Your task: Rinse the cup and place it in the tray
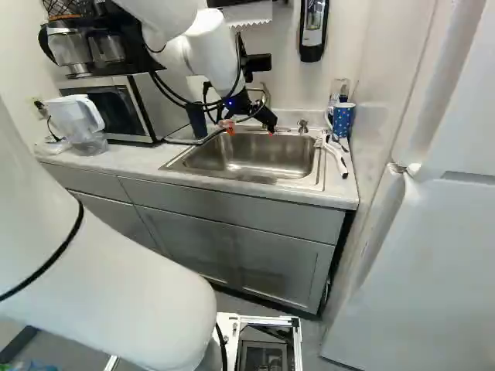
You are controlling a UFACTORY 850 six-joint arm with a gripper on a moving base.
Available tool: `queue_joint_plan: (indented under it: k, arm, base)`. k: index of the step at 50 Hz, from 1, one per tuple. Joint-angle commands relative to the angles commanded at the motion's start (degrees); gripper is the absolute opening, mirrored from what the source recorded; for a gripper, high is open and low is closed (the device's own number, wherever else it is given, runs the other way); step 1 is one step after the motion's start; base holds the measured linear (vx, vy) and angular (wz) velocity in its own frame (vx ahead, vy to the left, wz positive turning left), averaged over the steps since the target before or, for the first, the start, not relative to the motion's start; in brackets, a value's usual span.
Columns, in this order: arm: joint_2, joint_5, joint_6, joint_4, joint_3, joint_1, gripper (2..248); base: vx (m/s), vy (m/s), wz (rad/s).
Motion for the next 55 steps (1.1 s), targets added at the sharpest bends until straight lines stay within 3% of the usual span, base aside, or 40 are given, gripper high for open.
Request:
queue_joint_plan:
  k: [22, 55]
  arm:
    - [0.0, 0.0, 0.0, 0.0, 0.0, 0.0, 247]
    - [0.0, 0.0, 0.0, 0.0, 0.0, 0.0, 247]
  base:
    - [-0.106, 0.045, -0.015]
    - [-0.133, 0.031, -0.185]
